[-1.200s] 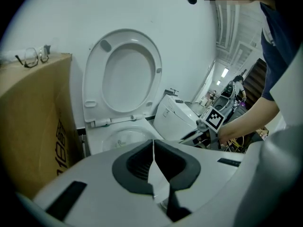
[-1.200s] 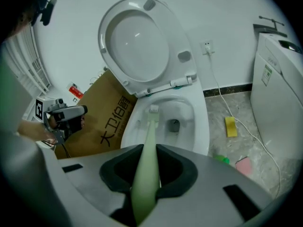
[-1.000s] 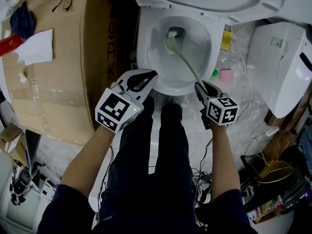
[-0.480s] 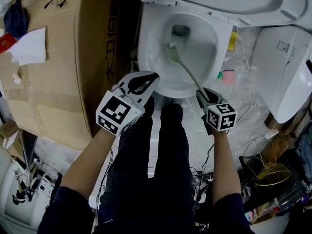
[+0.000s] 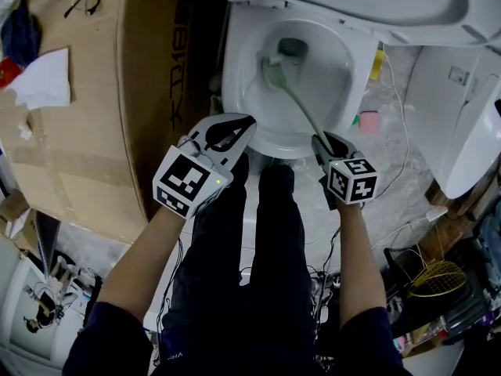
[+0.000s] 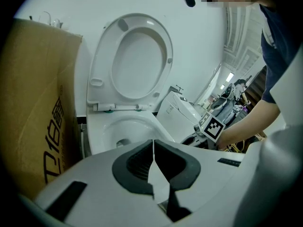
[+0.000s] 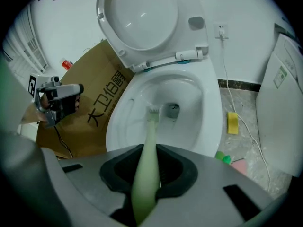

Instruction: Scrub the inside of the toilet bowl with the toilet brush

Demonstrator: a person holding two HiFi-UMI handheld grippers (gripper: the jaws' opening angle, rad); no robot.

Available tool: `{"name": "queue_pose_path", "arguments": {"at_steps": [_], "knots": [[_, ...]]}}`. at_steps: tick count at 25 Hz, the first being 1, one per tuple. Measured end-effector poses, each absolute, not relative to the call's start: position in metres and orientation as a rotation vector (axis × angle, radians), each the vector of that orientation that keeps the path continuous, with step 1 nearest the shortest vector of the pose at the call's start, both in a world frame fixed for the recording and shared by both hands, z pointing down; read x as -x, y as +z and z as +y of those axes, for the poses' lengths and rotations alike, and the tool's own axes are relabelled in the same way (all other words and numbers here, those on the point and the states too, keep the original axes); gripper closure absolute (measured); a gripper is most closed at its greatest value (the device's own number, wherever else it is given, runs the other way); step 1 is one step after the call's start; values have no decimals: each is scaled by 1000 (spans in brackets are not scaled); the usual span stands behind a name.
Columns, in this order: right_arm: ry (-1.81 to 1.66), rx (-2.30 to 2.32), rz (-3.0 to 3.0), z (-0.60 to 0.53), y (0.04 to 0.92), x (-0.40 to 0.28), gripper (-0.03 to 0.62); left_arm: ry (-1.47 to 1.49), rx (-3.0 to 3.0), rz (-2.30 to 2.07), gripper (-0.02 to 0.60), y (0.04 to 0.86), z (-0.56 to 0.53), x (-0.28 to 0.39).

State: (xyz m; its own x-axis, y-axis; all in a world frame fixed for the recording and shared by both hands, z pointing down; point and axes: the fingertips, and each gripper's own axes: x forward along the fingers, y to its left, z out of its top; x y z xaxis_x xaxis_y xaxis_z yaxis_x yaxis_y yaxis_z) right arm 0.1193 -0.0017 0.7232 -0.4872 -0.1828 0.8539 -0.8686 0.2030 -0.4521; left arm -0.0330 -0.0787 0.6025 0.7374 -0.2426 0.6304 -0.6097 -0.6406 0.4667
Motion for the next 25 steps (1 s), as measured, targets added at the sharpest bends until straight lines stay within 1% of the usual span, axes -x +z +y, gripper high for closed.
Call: {"name": "queue_pose_path", "arguments": {"at_steps": [11, 25], "knots": [[1343, -1074, -1813, -45, 724, -119, 511, 688, -2245, -628, 545, 605, -87, 27], [1341, -1178, -1772, -56, 721, -159, 511, 708, -2270, -589, 545, 602, -87, 6]]}}
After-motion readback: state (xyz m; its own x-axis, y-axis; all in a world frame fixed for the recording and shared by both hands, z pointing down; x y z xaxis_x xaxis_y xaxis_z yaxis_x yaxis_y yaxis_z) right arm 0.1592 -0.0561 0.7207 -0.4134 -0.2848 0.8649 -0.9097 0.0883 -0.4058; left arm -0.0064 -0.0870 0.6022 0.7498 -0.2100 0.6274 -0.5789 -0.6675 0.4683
